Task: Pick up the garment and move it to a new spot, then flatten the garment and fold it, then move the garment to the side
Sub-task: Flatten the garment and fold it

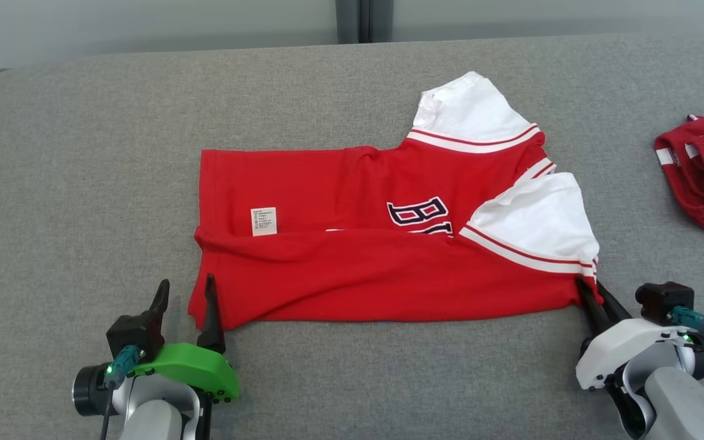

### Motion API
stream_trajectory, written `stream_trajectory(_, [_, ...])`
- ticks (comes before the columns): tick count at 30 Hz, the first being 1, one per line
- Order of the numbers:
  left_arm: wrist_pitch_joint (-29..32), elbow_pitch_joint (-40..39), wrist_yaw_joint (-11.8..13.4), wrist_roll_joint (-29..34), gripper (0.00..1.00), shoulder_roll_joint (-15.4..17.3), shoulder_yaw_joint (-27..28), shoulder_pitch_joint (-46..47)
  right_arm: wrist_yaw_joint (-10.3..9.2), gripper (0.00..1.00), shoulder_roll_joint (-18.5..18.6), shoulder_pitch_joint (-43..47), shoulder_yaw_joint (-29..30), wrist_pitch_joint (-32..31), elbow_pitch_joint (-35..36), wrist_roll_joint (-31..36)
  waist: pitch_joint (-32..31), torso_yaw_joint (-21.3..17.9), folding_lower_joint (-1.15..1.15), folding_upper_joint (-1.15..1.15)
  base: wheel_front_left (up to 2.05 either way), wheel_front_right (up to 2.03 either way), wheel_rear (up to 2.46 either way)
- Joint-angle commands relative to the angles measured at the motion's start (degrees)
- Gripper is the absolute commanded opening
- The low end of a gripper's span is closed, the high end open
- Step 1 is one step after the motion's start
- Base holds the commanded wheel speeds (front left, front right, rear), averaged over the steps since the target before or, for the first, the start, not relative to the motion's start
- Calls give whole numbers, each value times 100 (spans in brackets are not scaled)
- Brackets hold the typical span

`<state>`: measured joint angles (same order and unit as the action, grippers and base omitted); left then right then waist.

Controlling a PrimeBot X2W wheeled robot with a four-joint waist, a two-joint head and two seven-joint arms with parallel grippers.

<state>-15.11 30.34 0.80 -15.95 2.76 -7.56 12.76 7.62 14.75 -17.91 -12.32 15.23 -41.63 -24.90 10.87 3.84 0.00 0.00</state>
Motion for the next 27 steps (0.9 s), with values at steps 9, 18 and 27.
stream_trajectory(9, [0,88,-389,-384,100,30,-81,54,-22,0,207,89,89,-14,231,-53,35,-105,0,0,0,0,0])
stream_trajectory(18, [0,199,-547,-531,100,32,-124,-5,-21,0,179,65,68,-13,316,-1,91,-145,0,0,0,0,0])
stream_trajectory(27, [0,650,-637,-710,94,31,-185,304,-20,0,149,-47,28,-13,427,32,224,-209,0,0,0,0,0])
